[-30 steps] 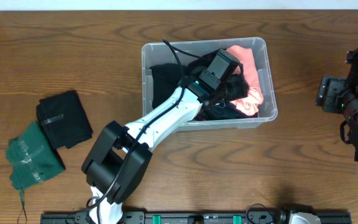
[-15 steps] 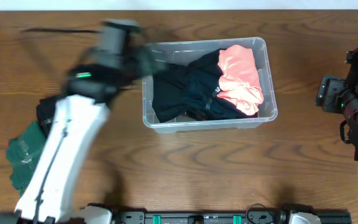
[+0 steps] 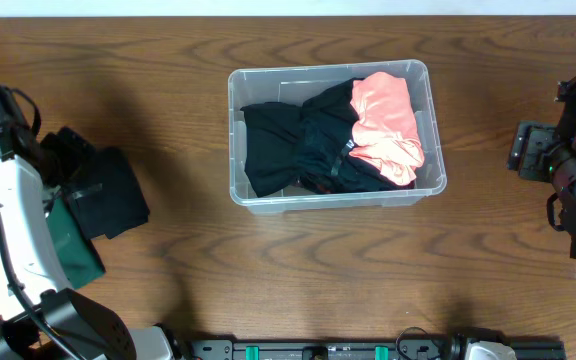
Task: Pack container
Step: 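Grasp the green folded garment with the left gripper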
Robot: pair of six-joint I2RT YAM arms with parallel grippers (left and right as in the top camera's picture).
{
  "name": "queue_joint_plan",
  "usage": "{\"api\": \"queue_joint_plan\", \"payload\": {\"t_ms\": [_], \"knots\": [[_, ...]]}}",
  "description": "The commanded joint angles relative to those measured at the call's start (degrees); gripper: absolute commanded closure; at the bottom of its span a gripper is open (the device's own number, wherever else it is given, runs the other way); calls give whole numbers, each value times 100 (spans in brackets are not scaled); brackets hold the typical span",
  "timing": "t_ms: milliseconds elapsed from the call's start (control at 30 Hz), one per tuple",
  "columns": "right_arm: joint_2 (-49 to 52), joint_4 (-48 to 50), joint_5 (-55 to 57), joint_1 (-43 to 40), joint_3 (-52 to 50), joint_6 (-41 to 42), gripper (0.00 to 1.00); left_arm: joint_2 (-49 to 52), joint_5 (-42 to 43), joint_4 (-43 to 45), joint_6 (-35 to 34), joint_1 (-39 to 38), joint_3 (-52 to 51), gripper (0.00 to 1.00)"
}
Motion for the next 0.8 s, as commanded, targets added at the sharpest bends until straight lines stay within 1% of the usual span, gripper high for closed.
{"api": "queue_joint_plan", "payload": {"t_ms": [0, 100, 233, 333, 433, 467, 567, 633, 767], "knots": [[111, -13, -4, -42, 2, 35, 19, -26, -332, -149, 306, 188, -343, 2], [168, -22, -28, -42, 2, 35, 19, -31, -1014, -402, -39, 503, -435, 2], [199, -7, -22, -42, 2, 33, 19, -42, -1856, -789, -881, 1071, -446, 2], [219, 0, -22, -42, 2, 33, 19, -42, -2111, -774, -1224, 1458, -590, 2], [238, -2, -22, -42, 2, 33, 19, -42, -2109, -385, -1268, 1781, -922, 2], [243, -2, -22, -42, 2, 31, 19, -42, -2105, -197, -1235, 1864, -1056, 2], [247, 2, -22, -42, 2, 13, 18, -4, -1943, 428, -824, 2024, -1449, 2], [247, 4, -20, -42, 2, -50, 17, 66, -1589, 916, -262, 2046, -1668, 2], [247, 4, -20, -42, 2, -55, 17, 315, -1228, 1495, 457, 2046, -1801, 2]]}}
